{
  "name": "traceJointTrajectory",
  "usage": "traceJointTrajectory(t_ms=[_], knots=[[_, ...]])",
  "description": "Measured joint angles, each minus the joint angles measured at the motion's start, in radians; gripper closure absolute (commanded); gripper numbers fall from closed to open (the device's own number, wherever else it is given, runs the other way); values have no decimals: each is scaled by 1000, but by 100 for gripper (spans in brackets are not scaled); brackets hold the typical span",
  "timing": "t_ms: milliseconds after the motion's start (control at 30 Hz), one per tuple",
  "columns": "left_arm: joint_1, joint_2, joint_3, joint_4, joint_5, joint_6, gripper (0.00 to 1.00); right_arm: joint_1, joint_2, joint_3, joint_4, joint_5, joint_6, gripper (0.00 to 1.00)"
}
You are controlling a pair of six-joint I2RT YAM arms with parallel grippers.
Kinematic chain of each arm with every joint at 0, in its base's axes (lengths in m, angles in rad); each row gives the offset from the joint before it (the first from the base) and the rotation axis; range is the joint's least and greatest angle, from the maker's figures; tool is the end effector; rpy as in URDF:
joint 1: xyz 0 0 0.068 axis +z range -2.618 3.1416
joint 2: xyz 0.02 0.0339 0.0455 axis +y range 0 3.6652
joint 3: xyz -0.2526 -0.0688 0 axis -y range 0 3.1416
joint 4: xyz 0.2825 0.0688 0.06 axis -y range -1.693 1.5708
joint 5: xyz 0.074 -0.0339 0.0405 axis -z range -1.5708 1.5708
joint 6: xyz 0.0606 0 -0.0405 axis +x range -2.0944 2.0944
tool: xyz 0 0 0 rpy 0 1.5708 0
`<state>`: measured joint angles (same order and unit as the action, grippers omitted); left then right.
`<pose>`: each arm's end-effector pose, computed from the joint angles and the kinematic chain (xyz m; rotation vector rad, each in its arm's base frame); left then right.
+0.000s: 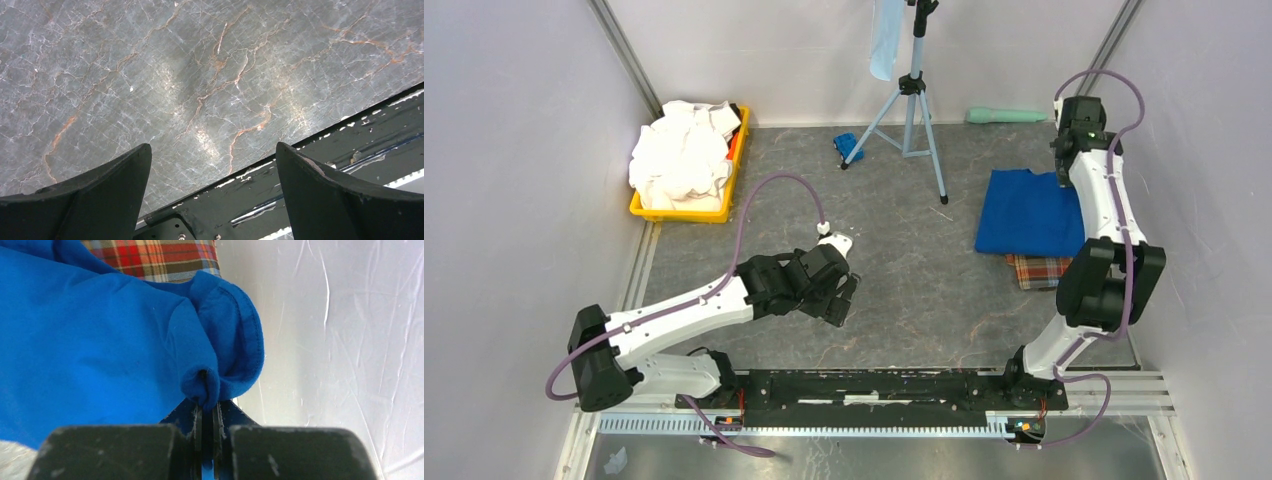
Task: Fold and stack the mixed laundry pile
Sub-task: Place the T-shirt at the corner of the board.
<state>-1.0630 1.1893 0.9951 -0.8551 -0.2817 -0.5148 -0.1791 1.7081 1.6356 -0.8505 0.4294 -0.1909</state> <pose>0.1512 -0.2370 0.2377 0.6021 2.5004 -0.2298 0.4074 -0.0994 0.3002 0.1681 2.4991 -0.6897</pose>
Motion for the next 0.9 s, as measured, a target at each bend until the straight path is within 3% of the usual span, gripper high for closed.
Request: traceJointTrajectory(t_ms=[467, 900], knots=[[13, 114, -5, 50, 45, 0, 0, -15, 128, -80, 191, 146, -116, 100], [16, 154, -5, 63, 57, 0, 0, -20, 130, -203, 421, 150, -263, 100]])
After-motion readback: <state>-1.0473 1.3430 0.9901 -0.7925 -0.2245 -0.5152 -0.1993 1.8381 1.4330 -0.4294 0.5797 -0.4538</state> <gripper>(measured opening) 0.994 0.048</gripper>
